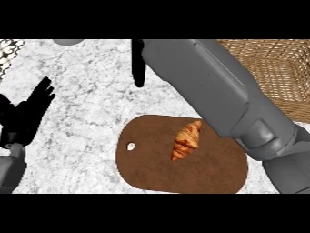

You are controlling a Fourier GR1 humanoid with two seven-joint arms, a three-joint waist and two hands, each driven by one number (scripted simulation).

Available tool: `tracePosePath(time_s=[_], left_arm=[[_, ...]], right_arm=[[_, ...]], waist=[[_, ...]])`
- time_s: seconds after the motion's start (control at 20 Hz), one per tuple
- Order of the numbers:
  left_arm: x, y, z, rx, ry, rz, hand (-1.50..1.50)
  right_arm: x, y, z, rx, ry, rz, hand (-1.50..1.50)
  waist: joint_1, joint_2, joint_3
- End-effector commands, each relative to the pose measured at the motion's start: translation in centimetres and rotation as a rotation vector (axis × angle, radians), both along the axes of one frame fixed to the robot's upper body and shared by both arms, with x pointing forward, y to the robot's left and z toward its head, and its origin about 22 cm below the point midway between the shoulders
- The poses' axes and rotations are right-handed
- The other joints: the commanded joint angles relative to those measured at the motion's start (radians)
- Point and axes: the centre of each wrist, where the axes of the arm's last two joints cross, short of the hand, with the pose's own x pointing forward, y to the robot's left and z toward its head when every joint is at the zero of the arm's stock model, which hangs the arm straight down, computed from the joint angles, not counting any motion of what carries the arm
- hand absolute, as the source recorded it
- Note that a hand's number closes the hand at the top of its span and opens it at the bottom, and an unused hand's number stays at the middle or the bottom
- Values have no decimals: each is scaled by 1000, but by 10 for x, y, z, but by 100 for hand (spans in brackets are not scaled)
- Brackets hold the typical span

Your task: Pick the croissant from the cutting board and place it in the basket

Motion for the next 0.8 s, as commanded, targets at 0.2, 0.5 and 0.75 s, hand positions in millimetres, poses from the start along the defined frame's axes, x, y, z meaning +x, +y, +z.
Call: tracePosePath(time_s=[0.2,0.5,0.75], left_arm=[[7,3,5,1,9,30,0],[-6,5,-4,20,-9,44,0],[-9,9,7,3,0,37,0]], right_arm=[[-33,-7,17,-11,-34,-44,-150],[-52,-33,-38,22,-29,-49,-150],[-83,-49,-84,29,-72,-48,-150]], waist=[[-39,-6,2],[-29,0,1],[-21,1,1]])
